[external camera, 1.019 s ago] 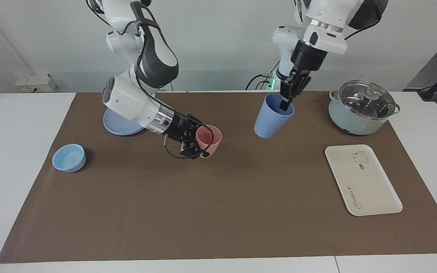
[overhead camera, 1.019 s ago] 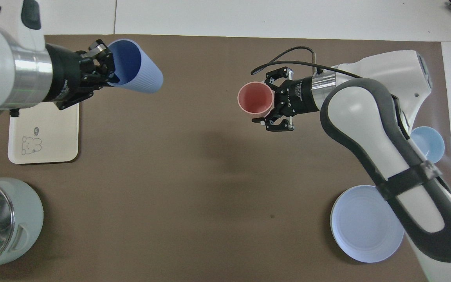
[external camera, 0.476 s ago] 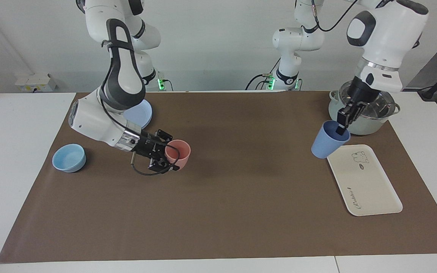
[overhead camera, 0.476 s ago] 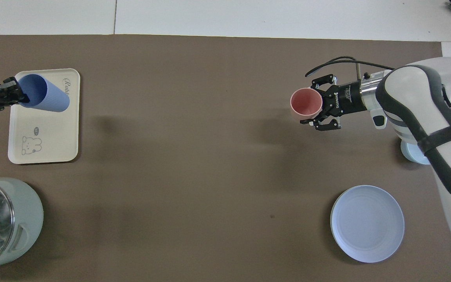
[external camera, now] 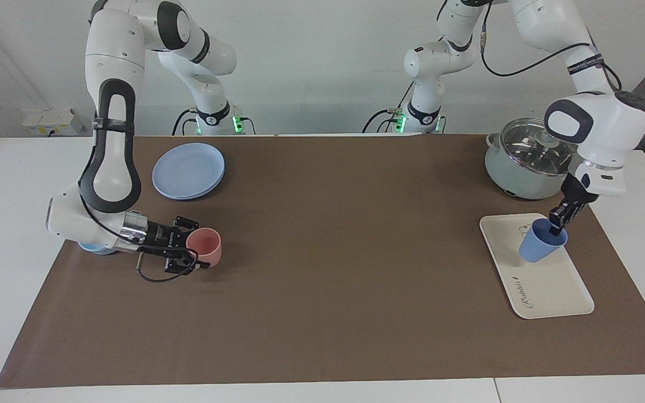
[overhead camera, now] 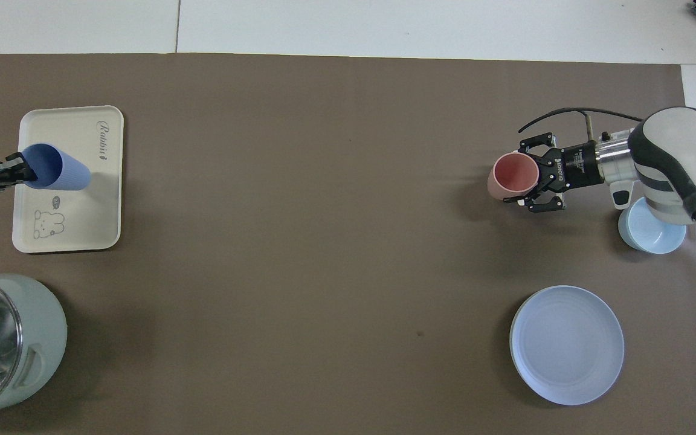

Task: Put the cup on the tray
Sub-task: 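Lower the blue cup onto the tray while the right gripper returns the pink cup, then open the left gripper on the blue cup while the right gripper releases the pink cup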

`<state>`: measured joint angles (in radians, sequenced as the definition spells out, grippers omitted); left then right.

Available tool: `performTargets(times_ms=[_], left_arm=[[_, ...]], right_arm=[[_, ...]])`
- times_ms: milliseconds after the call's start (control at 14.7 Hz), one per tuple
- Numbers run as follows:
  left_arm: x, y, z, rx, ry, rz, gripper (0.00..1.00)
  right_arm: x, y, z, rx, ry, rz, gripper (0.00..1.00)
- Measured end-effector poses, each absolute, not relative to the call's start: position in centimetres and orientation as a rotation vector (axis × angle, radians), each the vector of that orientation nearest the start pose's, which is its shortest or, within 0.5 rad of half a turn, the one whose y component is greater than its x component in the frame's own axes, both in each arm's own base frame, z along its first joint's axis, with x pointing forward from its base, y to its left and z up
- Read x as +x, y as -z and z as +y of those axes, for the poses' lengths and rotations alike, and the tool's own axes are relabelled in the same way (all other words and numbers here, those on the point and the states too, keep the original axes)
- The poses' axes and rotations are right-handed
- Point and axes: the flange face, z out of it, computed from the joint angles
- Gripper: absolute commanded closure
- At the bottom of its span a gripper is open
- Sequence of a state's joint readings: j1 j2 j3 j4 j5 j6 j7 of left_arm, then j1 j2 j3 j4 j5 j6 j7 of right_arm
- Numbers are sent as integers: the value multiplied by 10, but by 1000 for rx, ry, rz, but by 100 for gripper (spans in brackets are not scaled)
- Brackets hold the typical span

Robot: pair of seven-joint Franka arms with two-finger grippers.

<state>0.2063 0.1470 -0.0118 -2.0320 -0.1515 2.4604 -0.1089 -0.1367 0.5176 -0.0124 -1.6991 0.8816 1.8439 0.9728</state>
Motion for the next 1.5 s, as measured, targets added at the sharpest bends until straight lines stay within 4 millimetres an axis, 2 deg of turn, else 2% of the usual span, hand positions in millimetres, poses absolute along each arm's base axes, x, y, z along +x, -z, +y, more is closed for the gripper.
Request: performTargets(times_ms=[136,204,272,340,544,680,816,951,1019,1155,1223,1291,1495], left_arm=[[590,-393,110,-3140,480,-635,100],[589,-392,111,-3138,491,-630,91],[589,-390,111,-3138,490,-621,52],[587,-388,112,-3139,487,-599,1],[585,-386,117,-3143,485,-506,0],[587,-392,114,-3148,491,-474,0],[594,-418,108,-3172,448,-437,0],[599,-465,101,-3191,358,-359,0],[600,-488,95,-3181,326,-305,0],[596,-520,68,-3164,291,-190,0],[591,-530,49,-3155,259,-124,0],[585,-537,29,-3143,223,-59,0],[568,-542,-34,-3133,95,130,0]], right_arm=[[646,-289,-36,-1755,-820,1695,100],[645,-286,-38,-1756,-821,1696,100],[644,-283,-42,-1751,-823,1702,100],[641,-279,-46,-1749,-827,1704,100],[632,-267,-53,-1783,-819,1662,100],[634,-268,-59,-1799,-779,1652,100],[639,-271,-66,-1809,-707,1651,100],[641,-273,-71,-1806,-672,1660,100],[641,-273,-72,-1804,-668,1662,69],[643,-274,-76,-1800,-642,1673,20],[644,-276,-78,-1798,-620,1681,5],[645,-276,-80,-1797,-601,1687,1],[649,-276,-92,-1855,-492,1724,1]])
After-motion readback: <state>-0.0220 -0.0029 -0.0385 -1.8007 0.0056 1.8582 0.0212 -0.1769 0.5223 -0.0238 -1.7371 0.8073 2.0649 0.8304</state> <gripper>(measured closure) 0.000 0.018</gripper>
